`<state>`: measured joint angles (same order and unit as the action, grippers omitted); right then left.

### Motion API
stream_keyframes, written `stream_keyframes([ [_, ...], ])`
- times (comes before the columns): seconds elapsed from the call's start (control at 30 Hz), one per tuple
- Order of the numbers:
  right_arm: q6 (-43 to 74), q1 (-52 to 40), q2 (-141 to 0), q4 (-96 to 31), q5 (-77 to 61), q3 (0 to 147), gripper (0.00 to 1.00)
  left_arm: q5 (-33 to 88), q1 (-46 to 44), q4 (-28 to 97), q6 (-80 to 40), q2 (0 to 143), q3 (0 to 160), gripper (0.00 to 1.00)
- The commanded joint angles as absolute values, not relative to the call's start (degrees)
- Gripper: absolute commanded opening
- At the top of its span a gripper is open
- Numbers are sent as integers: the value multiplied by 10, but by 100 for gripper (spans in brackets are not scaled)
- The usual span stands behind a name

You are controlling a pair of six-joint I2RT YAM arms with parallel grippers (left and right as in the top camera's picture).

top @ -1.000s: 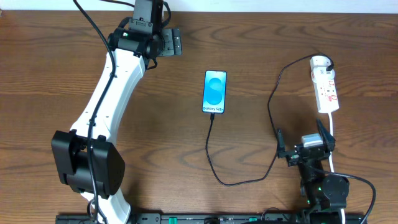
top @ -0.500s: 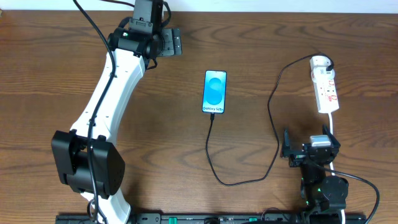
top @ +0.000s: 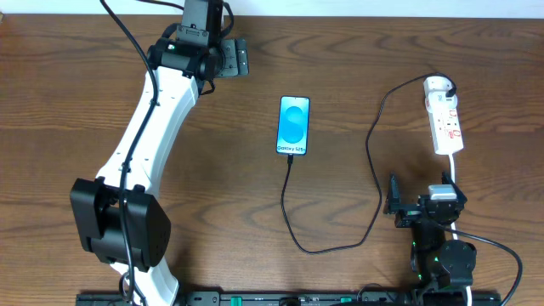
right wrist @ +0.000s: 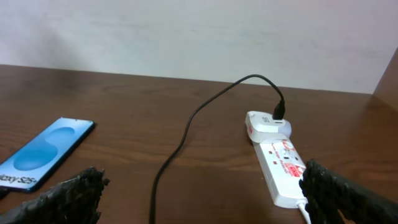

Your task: Plug charger to phone and switch on socket

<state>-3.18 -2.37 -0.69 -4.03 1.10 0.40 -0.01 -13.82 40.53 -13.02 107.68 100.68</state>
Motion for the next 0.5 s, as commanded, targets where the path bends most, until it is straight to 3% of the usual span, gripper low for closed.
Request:
stream_keyframes([
  [0.0, -6, -19, -3, -43, 20, 3, 99, -7, -139, 407, -121, 1081, 1011, 92],
  [0.47, 2, -19, -3, -42, 22, 3, 99, -7, -139, 407, -121, 1081, 1011, 92],
])
